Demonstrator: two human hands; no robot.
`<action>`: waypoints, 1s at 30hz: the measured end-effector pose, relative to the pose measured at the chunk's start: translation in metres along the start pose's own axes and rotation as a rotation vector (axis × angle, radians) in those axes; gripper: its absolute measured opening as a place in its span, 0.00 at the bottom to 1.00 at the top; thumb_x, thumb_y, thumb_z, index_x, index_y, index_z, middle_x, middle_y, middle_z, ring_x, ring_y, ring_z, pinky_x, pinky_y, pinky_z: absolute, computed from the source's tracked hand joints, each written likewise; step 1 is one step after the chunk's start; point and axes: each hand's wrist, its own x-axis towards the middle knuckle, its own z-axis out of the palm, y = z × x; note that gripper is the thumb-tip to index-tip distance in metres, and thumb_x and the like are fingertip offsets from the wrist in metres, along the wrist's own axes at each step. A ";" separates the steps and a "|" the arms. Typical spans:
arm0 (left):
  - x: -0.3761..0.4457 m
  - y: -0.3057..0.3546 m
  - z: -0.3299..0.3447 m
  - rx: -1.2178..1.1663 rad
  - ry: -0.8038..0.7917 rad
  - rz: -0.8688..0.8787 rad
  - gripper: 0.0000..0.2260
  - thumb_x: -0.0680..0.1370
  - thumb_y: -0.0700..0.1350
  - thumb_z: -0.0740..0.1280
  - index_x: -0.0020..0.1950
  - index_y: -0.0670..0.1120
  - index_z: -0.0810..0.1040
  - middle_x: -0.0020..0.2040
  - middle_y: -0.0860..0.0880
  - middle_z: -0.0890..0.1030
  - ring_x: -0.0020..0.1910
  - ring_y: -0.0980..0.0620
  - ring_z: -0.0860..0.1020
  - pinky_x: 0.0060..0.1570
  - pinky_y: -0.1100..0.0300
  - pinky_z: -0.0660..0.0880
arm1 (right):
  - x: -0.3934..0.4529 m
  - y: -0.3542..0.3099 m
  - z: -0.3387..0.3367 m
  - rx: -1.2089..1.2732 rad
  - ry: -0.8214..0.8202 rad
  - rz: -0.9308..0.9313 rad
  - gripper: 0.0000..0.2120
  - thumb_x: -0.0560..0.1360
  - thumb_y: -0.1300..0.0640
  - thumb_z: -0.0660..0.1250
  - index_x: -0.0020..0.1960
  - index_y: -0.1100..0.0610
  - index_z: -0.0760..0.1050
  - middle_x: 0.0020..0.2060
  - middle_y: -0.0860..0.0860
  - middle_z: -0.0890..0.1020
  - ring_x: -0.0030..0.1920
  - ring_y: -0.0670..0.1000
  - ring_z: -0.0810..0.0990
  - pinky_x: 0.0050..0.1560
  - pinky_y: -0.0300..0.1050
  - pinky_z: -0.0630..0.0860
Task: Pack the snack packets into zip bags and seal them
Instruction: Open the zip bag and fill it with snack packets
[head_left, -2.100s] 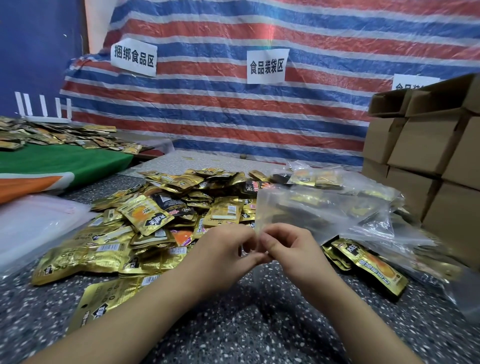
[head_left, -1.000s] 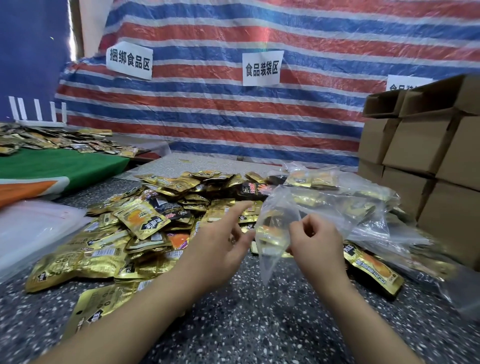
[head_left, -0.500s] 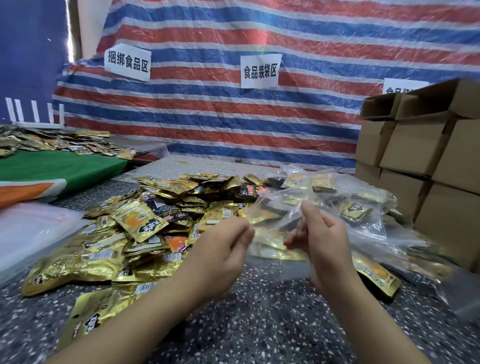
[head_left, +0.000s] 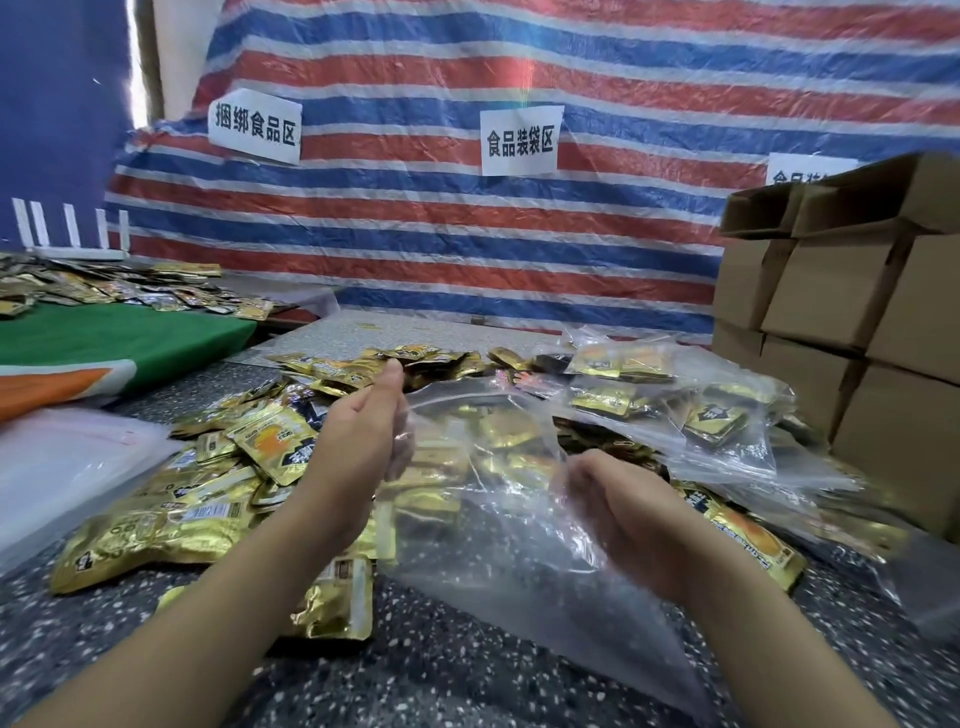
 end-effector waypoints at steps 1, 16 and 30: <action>0.002 0.000 -0.002 0.060 -0.028 -0.015 0.23 0.82 0.57 0.58 0.29 0.50 0.64 0.24 0.55 0.62 0.23 0.56 0.60 0.23 0.64 0.59 | 0.001 0.001 -0.001 -0.018 -0.029 0.034 0.11 0.80 0.57 0.57 0.42 0.57 0.72 0.23 0.48 0.70 0.21 0.46 0.66 0.22 0.38 0.61; 0.008 -0.014 -0.013 0.278 -0.211 0.053 0.19 0.81 0.41 0.63 0.30 0.42 0.69 0.25 0.49 0.65 0.23 0.54 0.62 0.25 0.63 0.61 | 0.093 -0.039 0.033 -0.445 0.037 -0.002 0.14 0.82 0.52 0.63 0.55 0.64 0.77 0.41 0.51 0.82 0.36 0.46 0.79 0.31 0.36 0.75; 0.009 -0.021 -0.012 0.259 -0.249 0.056 0.16 0.79 0.42 0.64 0.30 0.51 0.73 0.26 0.52 0.69 0.26 0.53 0.65 0.29 0.60 0.62 | 0.153 -0.045 0.091 -0.659 0.031 0.190 0.18 0.80 0.45 0.66 0.40 0.57 0.68 0.34 0.52 0.71 0.33 0.49 0.71 0.31 0.39 0.69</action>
